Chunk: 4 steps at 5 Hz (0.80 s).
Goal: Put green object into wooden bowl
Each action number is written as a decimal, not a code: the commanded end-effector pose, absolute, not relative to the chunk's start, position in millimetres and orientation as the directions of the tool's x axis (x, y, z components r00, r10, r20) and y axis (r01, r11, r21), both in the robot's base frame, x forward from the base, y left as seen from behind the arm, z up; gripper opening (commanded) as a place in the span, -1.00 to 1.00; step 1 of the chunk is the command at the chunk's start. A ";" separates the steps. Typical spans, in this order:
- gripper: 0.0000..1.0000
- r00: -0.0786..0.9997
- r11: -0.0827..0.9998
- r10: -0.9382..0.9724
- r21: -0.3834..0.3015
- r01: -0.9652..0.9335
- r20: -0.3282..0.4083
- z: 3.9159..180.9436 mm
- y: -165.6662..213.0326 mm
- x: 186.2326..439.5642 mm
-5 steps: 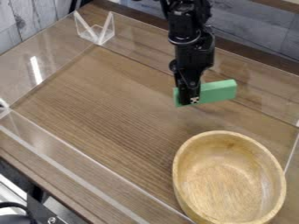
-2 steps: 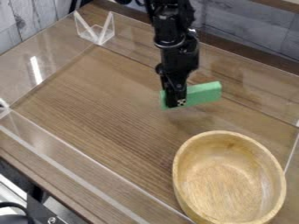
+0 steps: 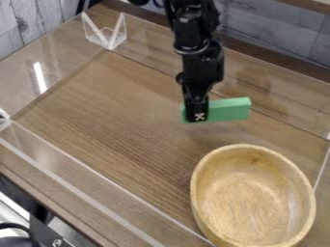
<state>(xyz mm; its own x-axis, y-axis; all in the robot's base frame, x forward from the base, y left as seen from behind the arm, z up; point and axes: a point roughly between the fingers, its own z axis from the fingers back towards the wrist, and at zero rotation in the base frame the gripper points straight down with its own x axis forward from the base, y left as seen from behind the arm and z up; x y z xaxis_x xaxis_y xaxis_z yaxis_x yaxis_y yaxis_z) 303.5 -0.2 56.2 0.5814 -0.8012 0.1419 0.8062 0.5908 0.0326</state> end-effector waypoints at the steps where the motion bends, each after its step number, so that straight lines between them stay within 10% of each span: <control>1: -1.00 0.597 0.616 -0.783 0.088 0.783 0.174 70.9 -15.8 309.6; 4: -1.00 0.719 0.740 -0.671 0.113 0.663 0.178 87.8 5.4 311.7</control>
<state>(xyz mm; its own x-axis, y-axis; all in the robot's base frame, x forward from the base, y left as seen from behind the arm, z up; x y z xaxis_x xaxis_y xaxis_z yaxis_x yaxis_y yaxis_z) 300.9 4.0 64.9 0.7317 -0.6706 0.1221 0.6698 0.7406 0.0537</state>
